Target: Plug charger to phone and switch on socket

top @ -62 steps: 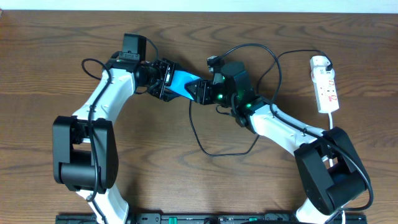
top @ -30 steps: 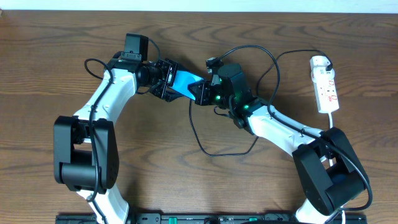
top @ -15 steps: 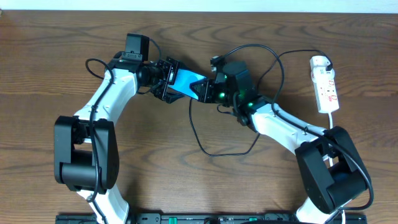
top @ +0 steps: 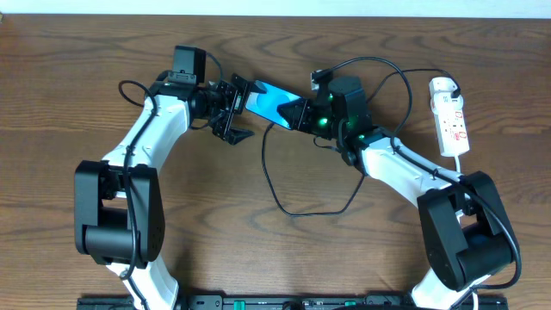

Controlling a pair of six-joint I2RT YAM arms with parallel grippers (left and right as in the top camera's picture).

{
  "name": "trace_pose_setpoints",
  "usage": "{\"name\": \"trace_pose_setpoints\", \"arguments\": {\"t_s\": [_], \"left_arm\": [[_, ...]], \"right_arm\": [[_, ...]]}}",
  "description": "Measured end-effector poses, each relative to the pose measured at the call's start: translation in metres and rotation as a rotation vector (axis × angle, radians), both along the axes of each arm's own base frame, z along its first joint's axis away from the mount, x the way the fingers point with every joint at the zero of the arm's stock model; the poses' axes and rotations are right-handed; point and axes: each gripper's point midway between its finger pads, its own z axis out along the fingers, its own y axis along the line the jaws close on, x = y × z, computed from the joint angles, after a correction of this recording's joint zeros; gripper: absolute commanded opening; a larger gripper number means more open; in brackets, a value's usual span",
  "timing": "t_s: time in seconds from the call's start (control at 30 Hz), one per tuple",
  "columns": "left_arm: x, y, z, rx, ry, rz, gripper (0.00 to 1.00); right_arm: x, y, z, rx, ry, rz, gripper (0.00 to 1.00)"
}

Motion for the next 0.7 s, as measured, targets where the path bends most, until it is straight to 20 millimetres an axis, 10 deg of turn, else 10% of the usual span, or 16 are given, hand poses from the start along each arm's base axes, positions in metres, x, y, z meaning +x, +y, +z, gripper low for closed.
{"name": "trace_pose_setpoints", "arguments": {"t_s": [0.7], "left_arm": [[0.047, -0.013, 0.055, -0.078, -0.507, -0.17, 0.98]], "right_arm": [[0.024, -0.017, 0.03, 0.183, 0.018, -0.067, 0.01]]}}
